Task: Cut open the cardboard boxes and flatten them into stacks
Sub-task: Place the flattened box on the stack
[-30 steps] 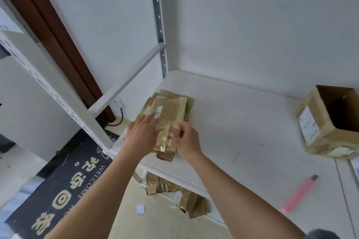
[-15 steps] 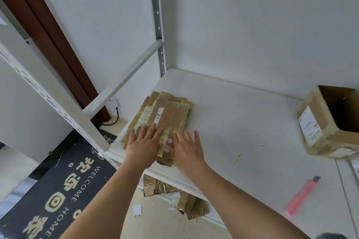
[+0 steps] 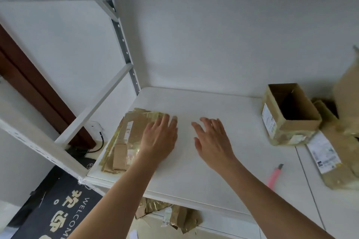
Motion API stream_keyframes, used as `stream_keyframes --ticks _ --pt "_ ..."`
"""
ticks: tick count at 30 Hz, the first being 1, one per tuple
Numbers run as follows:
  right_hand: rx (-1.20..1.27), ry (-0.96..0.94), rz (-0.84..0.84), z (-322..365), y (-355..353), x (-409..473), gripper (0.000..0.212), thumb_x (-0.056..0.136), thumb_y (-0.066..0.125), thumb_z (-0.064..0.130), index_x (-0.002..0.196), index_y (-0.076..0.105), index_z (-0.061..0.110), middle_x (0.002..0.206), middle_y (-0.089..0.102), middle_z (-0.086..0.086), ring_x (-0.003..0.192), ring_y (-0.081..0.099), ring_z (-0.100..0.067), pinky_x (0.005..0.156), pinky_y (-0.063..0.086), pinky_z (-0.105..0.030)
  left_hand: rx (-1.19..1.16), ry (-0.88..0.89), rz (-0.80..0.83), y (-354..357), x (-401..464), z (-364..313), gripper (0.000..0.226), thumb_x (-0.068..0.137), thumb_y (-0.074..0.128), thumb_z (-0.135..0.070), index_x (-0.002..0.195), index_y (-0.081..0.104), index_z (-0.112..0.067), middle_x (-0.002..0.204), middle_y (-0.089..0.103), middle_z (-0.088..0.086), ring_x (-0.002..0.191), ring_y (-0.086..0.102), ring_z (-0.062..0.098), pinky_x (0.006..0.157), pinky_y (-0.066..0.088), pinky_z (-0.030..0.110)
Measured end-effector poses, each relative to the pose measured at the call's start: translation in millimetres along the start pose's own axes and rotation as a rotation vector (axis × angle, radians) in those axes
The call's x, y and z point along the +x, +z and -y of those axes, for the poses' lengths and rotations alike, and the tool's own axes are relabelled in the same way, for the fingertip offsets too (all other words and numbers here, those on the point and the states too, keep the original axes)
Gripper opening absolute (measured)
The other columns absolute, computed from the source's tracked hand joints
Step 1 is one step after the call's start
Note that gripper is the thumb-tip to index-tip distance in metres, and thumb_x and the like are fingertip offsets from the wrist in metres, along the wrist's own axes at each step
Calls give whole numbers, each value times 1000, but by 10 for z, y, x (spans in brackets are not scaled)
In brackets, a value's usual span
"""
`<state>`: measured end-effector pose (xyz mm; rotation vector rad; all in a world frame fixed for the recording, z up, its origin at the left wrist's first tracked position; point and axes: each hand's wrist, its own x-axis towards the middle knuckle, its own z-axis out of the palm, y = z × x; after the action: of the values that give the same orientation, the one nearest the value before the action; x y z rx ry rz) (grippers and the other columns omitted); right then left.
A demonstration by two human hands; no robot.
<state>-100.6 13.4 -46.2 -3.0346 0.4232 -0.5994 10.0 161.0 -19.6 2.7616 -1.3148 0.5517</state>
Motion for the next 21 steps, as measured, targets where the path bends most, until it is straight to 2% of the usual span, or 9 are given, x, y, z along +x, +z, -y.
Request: stream_keyframes --ticks 3,6,8,10,12,15,17,21 --pt "-95 114 32 -450 -131 -131 49 85 68 28 131 57 15 132 54 -13 116 53 -33 109 38 -51 -25 110 -44 -8 181 -357 42 83 71 -29 120 65 -10 116 64 12 93 66 29 74 55 41" --pt "-165 229 50 -899 -223 -263 48 85 69 28 130 59 15 134 54 -16 117 51 -35 107 40 -51 -33 189 -22 40 300 -714 43 87 67 -33 125 62 -11 124 61 12 103 63 29 86 53 45" --pt "-202 320 55 -1171 -283 -343 47 85 71 28 129 60 15 137 51 -17 121 47 -36 107 39 -52 -57 227 -23 80 368 -922 43 86 68 -33 123 63 -12 123 62 12 101 63 29 87 53 45" --pt "-227 404 55 -1404 -332 -400 45 84 71 28 127 60 16 143 43 -19 125 39 -36 111 32 -54 -77 262 -35 118 427 -1091 42 84 69 -33 119 65 -12 119 63 12 95 64 28 84 53 43" --pt "-222 461 63 -1603 -345 -430 43 85 71 25 126 60 16 150 33 -21 132 29 -38 115 22 -56 -71 277 -51 147 463 -1217 38 85 62 -34 117 66 -13 116 63 10 92 64 26 82 53 41" --pt "-210 501 155 -1833 -293 -455 44 92 60 28 135 54 21 158 22 -20 143 18 -39 118 10 -55 -77 267 -18 145 483 -1332 40 88 47 -36 116 66 -14 113 63 8 89 64 25 79 53 39" --pt "-230 495 201 -1908 -256 -459 44 95 55 33 137 52 22 156 25 -15 144 16 -36 120 7 -54 -70 265 18 138 474 -1353 40 89 47 -37 117 64 -15 113 62 7 88 64 24 78 53 38" --pt "-209 440 168 -1859 -255 -382 37 95 54 31 128 56 15 136 46 -4 137 27 -32 120 13 -54 -72 232 88 120 413 -1269 41 91 46 -38 121 61 -15 120 61 6 92 64 25 77 52 39"
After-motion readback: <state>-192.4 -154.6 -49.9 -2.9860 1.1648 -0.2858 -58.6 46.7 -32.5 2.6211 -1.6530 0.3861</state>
